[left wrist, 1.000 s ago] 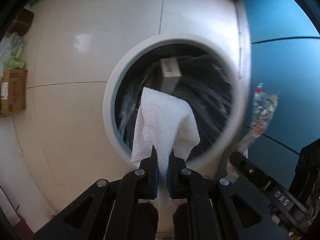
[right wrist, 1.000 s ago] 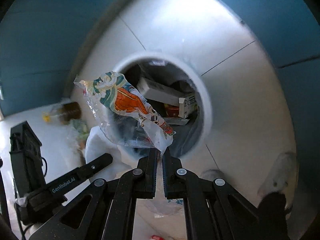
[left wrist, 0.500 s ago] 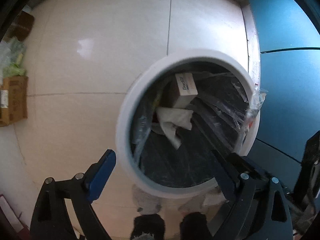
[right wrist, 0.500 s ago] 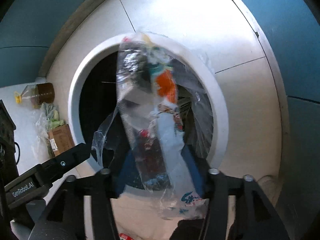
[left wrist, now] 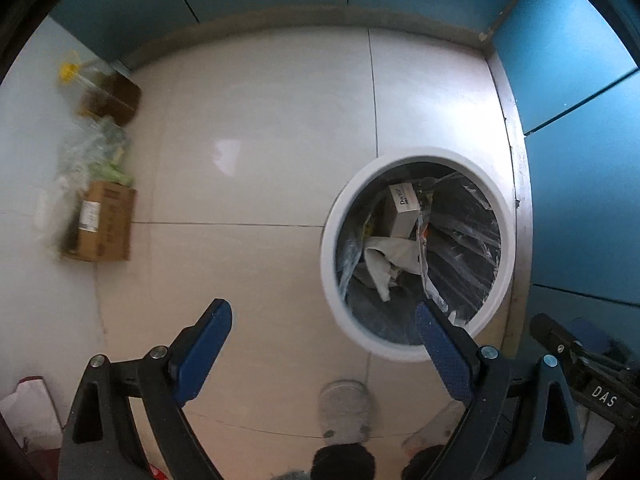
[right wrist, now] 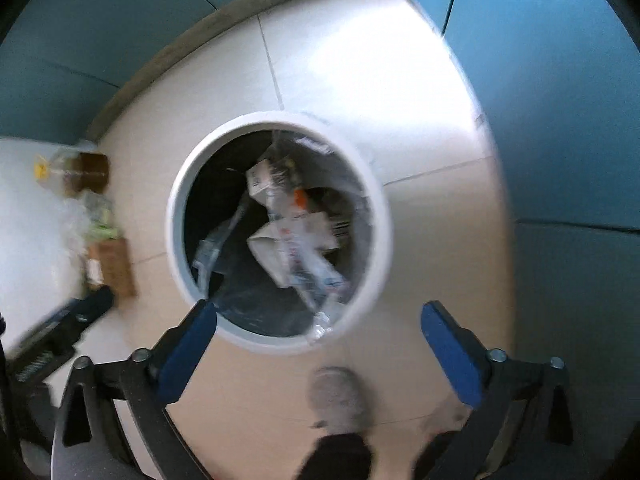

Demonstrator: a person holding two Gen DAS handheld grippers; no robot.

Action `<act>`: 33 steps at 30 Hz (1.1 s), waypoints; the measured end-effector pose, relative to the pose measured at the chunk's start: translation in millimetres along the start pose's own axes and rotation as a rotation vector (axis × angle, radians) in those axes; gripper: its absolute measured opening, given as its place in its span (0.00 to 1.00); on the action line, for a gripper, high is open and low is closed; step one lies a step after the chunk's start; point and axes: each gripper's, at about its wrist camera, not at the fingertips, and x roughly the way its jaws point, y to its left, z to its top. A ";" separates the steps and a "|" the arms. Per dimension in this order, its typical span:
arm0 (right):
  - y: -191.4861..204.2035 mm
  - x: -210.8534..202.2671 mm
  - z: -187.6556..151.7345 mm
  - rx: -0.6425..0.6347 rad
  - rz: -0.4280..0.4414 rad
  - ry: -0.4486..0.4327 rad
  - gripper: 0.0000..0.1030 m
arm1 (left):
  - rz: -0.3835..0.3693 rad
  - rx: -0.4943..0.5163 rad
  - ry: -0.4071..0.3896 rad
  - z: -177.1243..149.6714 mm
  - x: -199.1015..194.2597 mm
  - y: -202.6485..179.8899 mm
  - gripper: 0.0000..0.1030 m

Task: Collect trash
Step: 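Raise both empty tools back toward the checkered counter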

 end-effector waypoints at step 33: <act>17.6 -549.6 -175.2 -0.141 0.041 -0.398 1.00 | -0.033 0.002 -0.268 -134.5 -462.0 -0.2 0.91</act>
